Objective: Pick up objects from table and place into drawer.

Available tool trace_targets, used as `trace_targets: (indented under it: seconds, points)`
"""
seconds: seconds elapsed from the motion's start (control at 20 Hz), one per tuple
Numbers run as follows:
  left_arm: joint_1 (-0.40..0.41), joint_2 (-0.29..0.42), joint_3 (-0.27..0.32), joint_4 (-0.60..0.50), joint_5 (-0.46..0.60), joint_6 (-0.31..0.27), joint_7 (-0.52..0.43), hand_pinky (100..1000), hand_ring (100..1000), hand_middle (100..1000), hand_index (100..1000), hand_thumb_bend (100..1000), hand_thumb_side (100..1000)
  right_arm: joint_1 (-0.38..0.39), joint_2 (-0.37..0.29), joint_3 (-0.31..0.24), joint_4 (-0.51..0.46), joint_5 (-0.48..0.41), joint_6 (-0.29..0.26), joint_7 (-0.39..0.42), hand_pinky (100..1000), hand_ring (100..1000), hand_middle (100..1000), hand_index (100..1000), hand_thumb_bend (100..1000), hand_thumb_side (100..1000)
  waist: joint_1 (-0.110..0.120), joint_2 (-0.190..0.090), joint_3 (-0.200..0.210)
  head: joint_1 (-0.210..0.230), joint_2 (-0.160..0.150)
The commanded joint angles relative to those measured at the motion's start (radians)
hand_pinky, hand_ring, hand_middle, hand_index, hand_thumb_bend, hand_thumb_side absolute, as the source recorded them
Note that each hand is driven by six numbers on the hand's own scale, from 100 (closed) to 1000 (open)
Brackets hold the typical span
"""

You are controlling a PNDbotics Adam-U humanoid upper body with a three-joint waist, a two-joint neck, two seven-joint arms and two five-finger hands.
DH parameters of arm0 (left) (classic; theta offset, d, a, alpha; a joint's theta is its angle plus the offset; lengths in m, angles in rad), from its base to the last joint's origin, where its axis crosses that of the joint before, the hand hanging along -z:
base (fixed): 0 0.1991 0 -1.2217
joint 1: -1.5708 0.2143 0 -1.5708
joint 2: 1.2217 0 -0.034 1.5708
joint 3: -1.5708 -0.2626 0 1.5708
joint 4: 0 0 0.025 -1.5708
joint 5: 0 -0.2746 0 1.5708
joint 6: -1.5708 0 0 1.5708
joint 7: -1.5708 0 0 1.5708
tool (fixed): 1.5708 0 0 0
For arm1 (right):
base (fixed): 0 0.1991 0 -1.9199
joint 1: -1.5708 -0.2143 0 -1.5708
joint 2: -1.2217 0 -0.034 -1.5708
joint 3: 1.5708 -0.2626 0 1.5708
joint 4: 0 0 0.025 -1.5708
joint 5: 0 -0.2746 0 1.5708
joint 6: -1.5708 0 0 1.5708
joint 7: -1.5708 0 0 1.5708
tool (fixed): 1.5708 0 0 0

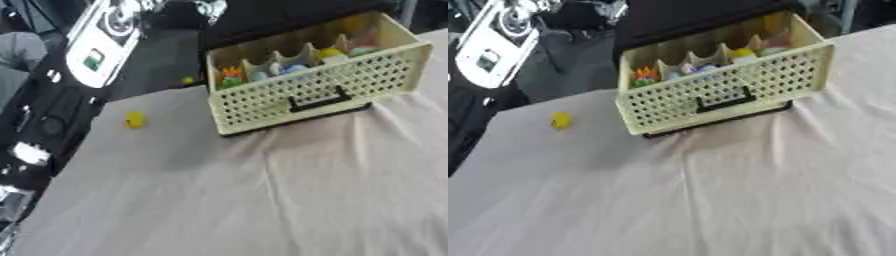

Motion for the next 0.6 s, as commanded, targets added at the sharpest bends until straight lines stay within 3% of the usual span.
trace_targets:
  seconds: [0.05, 0.6]
  points:
    - [-0.012, 0.013, -0.011, -0.018, 0.019, -0.007, 0.009, 376, 613, 727, 646, 100, 409, -0.017, -0.02, -0.001, -0.013, -0.015, 0.004, 0.005, 499, 515, 493, 724, 100, 466, -0.009, -0.016, -0.003, 0.009, -0.018]
    - [-0.002, 0.005, -0.012, 0.008, -0.017, 0.004, 0.003, 422, 673, 785, 761, 100, 420, -0.029, -0.025, -0.004, -0.013, -0.042, 0.006, 0.015, 498, 515, 493, 722, 100, 464, -0.007, -0.015, -0.011, 0.01, -0.031]
